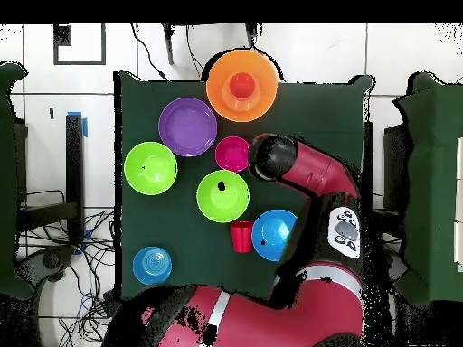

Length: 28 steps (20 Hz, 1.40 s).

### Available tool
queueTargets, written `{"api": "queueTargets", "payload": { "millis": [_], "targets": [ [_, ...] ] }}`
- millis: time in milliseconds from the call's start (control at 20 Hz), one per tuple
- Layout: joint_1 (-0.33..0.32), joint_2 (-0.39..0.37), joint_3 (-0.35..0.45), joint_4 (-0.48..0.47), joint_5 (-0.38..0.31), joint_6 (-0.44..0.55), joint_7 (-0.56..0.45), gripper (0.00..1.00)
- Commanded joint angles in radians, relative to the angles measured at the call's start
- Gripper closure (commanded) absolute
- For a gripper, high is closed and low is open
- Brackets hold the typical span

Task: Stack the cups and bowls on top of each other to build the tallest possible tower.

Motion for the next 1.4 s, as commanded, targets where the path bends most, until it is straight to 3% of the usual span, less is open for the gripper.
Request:
{"api": "queueTargets", "payload": {
  "millis": [50,600,1400],
  "targets": [
    [0.011,0.096,0.15,-0.004,-0.089,-0.033,-0.039,0.0],
    [0.054,0.133,0.138,-0.011,-0.089,-0.073,0.028,0.0],
    [0.013,0.169,0.176,-0.004,-0.089,-0.121,0.008,0.0]
  ]
}}
